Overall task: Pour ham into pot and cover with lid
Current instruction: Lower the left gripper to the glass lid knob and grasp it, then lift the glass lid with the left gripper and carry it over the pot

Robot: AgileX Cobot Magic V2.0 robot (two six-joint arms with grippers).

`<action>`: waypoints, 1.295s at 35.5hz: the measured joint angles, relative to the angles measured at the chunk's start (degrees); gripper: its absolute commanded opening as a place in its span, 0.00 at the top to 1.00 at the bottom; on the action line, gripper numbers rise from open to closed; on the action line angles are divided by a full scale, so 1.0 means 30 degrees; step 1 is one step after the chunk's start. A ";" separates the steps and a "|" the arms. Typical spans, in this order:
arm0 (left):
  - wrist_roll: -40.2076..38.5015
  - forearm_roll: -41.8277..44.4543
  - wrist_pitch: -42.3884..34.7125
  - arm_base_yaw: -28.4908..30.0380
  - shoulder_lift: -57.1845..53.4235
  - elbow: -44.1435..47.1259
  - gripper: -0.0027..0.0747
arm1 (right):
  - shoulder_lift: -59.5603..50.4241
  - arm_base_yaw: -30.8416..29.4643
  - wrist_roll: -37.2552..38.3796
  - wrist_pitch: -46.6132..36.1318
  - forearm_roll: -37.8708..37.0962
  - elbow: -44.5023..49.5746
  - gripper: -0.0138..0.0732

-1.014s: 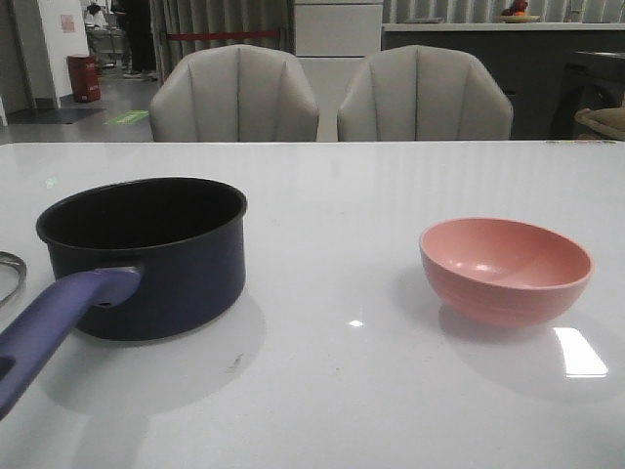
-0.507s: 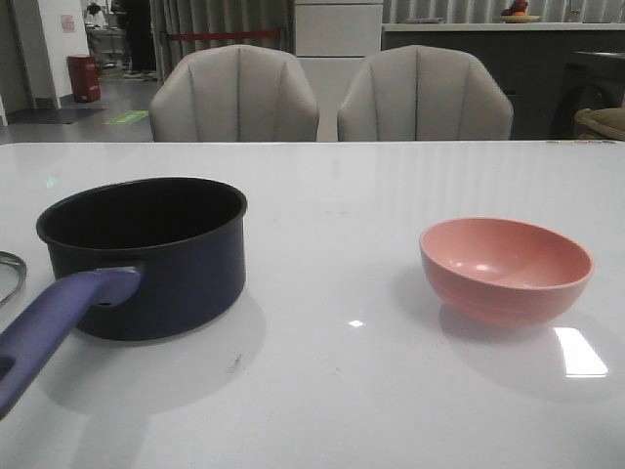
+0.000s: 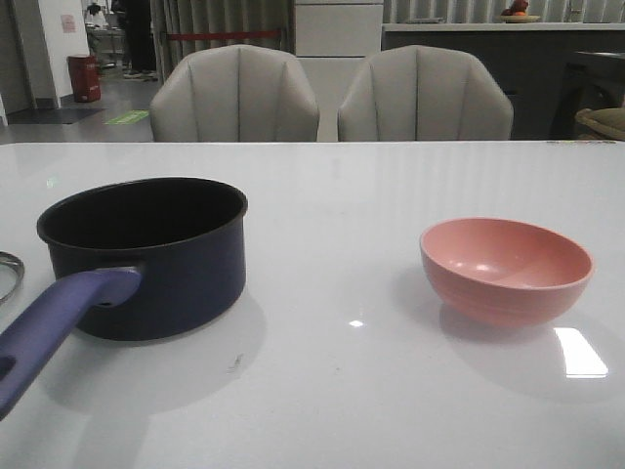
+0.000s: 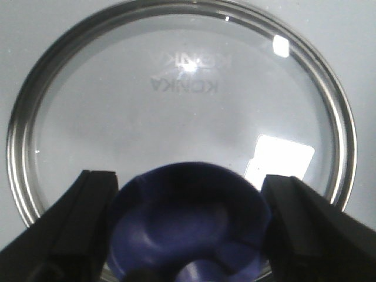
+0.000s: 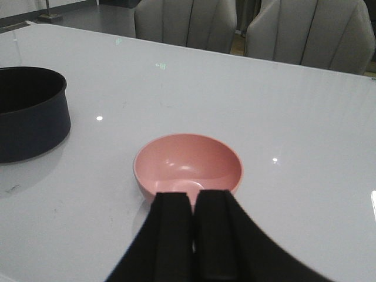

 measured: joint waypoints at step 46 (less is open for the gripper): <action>0.0889 0.0047 0.2417 -0.4195 -0.3386 -0.4916 0.54 | 0.0000 0.0000 0.0000 0.0000 0.0000 0.0000 0.67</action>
